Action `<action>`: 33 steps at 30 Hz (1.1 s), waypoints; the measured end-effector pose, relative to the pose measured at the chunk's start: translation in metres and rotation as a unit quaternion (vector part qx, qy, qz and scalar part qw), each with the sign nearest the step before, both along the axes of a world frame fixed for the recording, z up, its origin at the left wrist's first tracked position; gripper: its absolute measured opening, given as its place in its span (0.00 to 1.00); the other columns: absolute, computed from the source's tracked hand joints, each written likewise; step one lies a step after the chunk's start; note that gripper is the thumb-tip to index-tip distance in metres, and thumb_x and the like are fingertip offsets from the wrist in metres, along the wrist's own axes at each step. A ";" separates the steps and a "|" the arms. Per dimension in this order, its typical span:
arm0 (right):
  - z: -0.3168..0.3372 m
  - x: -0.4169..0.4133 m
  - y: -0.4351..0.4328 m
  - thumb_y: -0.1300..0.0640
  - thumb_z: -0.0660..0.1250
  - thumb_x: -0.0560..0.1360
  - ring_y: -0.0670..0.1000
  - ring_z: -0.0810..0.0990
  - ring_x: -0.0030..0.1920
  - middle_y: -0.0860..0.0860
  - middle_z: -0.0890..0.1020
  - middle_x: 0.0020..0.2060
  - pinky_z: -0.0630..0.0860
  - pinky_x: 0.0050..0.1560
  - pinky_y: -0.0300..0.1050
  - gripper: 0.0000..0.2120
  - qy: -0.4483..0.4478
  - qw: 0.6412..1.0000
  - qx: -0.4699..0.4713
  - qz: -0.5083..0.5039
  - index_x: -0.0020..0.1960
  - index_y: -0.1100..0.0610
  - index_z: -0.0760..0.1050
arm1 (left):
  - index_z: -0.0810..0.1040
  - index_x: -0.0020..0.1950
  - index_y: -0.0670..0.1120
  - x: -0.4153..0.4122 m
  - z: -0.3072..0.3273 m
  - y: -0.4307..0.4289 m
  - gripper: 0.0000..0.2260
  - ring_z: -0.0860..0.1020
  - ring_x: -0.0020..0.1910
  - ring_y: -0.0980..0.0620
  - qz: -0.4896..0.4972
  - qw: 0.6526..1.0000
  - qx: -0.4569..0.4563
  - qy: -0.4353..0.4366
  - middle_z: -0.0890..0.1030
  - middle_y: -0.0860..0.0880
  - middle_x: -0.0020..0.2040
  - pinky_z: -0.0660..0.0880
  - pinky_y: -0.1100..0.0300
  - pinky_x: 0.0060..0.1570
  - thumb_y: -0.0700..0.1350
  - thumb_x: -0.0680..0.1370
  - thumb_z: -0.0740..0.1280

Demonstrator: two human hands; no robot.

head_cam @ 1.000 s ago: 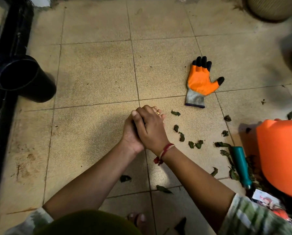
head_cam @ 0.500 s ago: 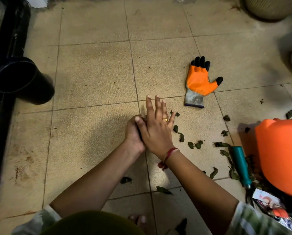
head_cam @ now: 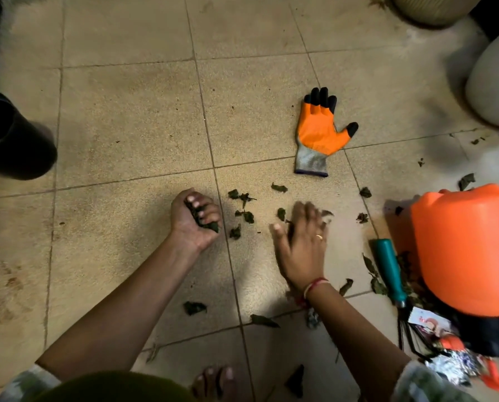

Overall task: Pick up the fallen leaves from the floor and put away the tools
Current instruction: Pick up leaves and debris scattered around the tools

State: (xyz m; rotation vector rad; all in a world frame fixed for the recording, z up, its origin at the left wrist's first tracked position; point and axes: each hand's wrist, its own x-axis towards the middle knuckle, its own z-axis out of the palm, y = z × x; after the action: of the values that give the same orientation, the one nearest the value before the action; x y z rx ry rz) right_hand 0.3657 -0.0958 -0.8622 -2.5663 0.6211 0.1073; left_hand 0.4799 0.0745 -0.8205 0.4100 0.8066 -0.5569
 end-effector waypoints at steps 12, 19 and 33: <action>-0.002 0.091 0.004 0.29 0.44 0.73 0.54 0.48 0.77 0.54 0.52 0.77 0.41 0.75 0.53 0.39 -0.015 0.976 -0.019 0.218 0.77 0.49 0.55 | 0.67 0.22 0.49 0.006 0.003 0.042 0.24 0.60 0.17 0.58 0.051 0.998 -0.026 -0.016 0.64 0.55 0.20 0.54 0.67 0.16 0.47 0.79 0.56; 0.000 0.047 0.054 0.30 0.47 0.74 0.54 0.60 0.73 0.53 0.66 0.71 0.55 0.74 0.55 0.35 -0.053 0.855 0.044 0.514 0.70 0.51 0.67 | 0.67 0.22 0.48 0.011 0.003 0.055 0.22 0.61 0.17 0.58 0.077 0.996 -0.042 -0.029 0.65 0.55 0.20 0.55 0.68 0.15 0.46 0.77 0.57; -0.016 0.062 0.117 0.41 0.57 0.77 0.59 0.68 0.69 0.57 0.72 0.67 0.62 0.67 0.64 0.26 -0.151 0.844 -0.105 0.504 0.68 0.56 0.69 | 0.67 0.22 0.48 0.015 0.007 0.079 0.15 0.61 0.18 0.58 0.115 0.992 -0.016 -0.047 0.65 0.55 0.21 0.54 0.67 0.17 0.44 0.69 0.60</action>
State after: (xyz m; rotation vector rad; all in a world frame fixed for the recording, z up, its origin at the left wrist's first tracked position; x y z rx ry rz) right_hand 0.4278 0.0211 -0.8785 -2.7421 -0.9178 -0.0254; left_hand 0.4945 0.1537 -0.8134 0.3068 0.7410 -0.3319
